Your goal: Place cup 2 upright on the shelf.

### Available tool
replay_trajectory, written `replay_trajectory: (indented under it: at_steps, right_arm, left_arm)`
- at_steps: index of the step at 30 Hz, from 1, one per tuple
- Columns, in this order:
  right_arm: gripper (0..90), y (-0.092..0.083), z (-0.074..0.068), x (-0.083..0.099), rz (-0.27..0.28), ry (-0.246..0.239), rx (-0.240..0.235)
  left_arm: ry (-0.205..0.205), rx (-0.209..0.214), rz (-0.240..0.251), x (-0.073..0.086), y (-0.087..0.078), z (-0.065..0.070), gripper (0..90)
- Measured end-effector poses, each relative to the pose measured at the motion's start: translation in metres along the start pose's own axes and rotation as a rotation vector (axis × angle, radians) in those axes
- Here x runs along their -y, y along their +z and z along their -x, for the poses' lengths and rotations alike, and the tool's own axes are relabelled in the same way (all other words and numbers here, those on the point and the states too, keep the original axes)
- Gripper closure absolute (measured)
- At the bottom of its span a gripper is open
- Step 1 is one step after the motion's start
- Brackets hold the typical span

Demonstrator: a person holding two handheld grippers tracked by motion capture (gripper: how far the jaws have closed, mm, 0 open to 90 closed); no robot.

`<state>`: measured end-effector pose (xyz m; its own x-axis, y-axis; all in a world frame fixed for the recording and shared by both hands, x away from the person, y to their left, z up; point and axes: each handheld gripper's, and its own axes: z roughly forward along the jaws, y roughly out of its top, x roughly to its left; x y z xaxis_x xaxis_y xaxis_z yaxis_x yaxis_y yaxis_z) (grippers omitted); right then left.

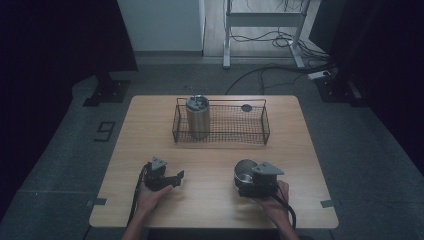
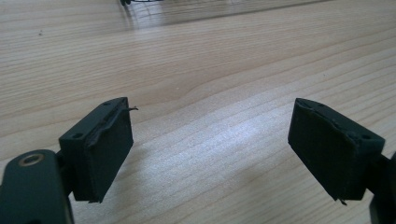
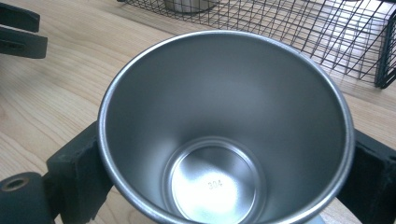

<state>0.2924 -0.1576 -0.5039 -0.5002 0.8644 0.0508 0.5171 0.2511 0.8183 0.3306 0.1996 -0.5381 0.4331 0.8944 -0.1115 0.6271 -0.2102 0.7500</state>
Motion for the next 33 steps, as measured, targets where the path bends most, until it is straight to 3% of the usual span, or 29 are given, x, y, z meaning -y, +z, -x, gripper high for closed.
replay_trajectory:
  at_steps: [18,33]
  right_arm:
    - [6.9,-0.0004,-0.0007,0.0009,0.011,-0.012,0.011]
    - [7.1,-0.0052,0.0041,0.0016,0.031,0.019,0.013]
  left_arm:
    - [0.000,0.015,-0.003,0.0003,0.0004,0.0013,14.2]
    - [-0.011,0.019,-0.001,-0.0001,-0.0002,-0.0002,14.2]
